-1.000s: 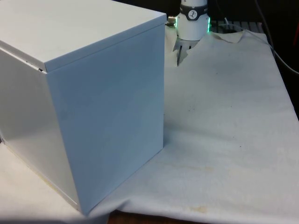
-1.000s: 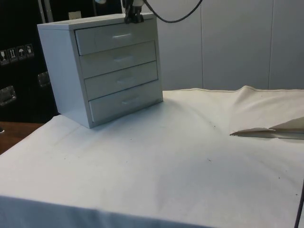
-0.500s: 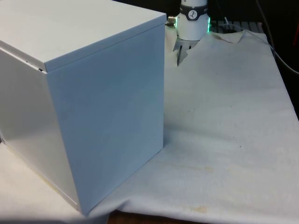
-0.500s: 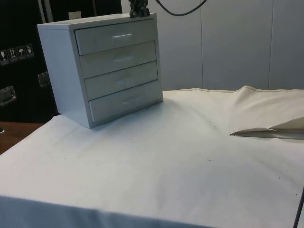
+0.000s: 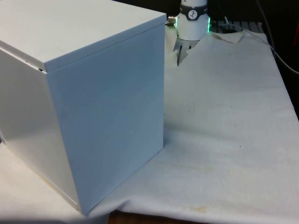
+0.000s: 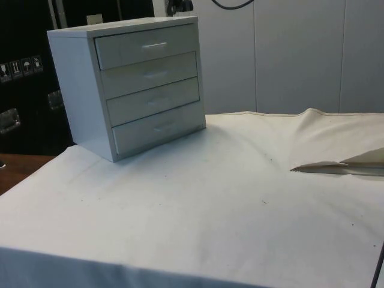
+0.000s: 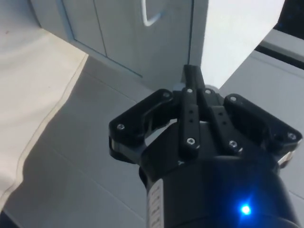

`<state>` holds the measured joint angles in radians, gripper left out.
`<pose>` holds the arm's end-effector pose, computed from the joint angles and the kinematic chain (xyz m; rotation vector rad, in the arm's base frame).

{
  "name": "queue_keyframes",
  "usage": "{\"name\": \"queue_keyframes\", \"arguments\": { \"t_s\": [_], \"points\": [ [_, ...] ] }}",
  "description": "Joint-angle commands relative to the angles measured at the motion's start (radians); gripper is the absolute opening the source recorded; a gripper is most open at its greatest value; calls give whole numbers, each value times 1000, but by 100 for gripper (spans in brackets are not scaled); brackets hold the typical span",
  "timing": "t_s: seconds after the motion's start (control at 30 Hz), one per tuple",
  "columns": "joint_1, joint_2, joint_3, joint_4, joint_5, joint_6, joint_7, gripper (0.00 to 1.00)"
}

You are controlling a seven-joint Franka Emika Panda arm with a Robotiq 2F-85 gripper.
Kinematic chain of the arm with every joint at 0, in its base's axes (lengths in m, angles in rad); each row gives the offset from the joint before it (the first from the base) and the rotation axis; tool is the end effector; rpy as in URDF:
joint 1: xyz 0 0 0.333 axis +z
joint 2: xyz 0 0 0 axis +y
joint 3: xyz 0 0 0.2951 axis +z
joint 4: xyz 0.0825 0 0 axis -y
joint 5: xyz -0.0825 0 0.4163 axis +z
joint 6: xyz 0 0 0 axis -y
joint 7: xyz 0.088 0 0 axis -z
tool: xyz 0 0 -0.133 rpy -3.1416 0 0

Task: Open the drawer, then close it.

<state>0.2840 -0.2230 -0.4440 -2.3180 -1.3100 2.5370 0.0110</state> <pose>0.5484 -0.0936 0.4093 2.0728 0.8630 0.3931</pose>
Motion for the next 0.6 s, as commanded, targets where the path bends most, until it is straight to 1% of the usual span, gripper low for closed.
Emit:
{"name": "queue_keyframes", "arguments": {
  "t_s": [0.0,0.1,0.13,0.17,0.23,0.47,0.5,0.53,0.57],
  "points": [
    [4,-12,1,-13,29,-8,-26,0],
    [6,-24,4,-19,53,-11,-46,0],
    [1,-16,4,-10,31,-2,-26,0],
    [6,-28,5,-21,59,-12,-51,0],
    [9,-41,9,-29,81,-16,-69,0],
    [13,-72,28,-46,129,-37,-101,0],
    [7,-65,27,-38,111,-24,-86,0],
    [13,-76,32,-49,135,-40,-104,0],
    [14,-81,36,-52,140,-44,-107,0]
  ]
}}
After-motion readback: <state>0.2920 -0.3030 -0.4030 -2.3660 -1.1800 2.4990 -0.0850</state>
